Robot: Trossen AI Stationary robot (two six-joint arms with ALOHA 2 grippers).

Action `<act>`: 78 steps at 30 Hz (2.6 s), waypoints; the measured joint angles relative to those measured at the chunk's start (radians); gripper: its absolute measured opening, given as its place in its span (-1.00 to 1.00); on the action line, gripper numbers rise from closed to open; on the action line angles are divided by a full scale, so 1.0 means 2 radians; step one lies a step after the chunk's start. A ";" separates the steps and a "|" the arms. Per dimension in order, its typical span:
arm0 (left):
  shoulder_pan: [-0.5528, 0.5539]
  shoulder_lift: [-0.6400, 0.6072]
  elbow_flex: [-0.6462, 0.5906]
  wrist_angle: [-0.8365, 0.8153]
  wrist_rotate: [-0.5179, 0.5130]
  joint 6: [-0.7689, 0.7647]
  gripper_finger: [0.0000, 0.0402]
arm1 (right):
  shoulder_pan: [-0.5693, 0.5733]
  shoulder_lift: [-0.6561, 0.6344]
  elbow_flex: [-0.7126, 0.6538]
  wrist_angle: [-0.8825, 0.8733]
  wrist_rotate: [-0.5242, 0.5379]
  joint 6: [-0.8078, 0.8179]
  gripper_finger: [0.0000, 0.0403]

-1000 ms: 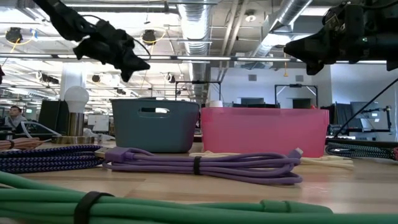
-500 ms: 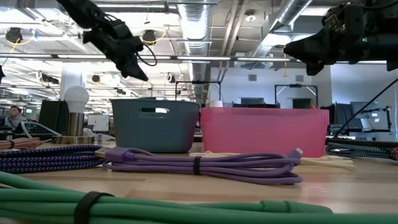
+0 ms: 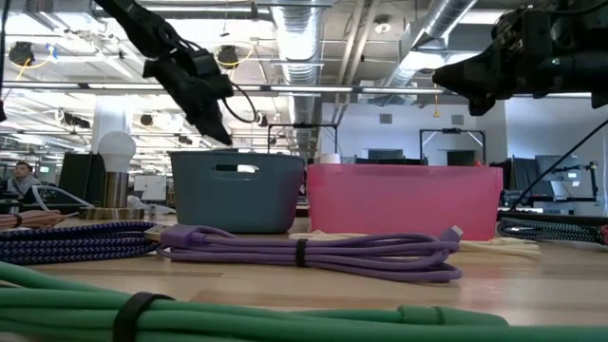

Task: Pick & Place USB Port
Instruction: Put the white charger cable into the red bin

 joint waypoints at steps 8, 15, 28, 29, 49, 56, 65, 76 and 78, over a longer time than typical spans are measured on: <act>-0.039 0.040 0.000 -0.003 -0.024 -0.001 -0.92 | 0.000 0.000 0.000 0.000 0.000 0.000 -0.65; -0.059 0.049 -0.001 -0.005 -0.114 -0.007 -0.68 | 0.000 0.000 0.000 -0.002 -0.001 0.000 -0.65; -0.059 0.049 -0.007 -0.009 -0.116 -0.028 -0.15 | 0.000 0.000 0.000 -0.003 -0.001 0.000 -0.65; -0.059 0.049 -0.011 -0.010 -0.116 -0.028 -0.13 | 0.000 0.000 0.000 -0.003 -0.001 0.000 -0.65; -0.058 0.049 -0.115 0.132 -0.144 -0.028 -0.15 | 0.000 0.000 0.000 -0.002 -0.001 0.000 -0.65; -0.049 0.049 -0.135 0.164 -0.179 -0.028 -0.15 | 0.000 0.000 0.000 0.000 -0.001 0.000 -0.65; -0.038 0.083 -0.146 0.192 -0.179 -0.045 -0.17 | 0.000 0.000 0.000 0.000 -0.001 0.000 -0.65; -0.038 0.115 -0.145 0.222 -0.166 -0.046 -0.32 | 0.000 0.000 0.000 0.000 -0.001 0.000 -0.65; -0.039 0.106 -0.145 0.221 -0.170 -0.042 -0.42 | 0.000 0.000 0.000 0.000 -0.001 0.000 -0.65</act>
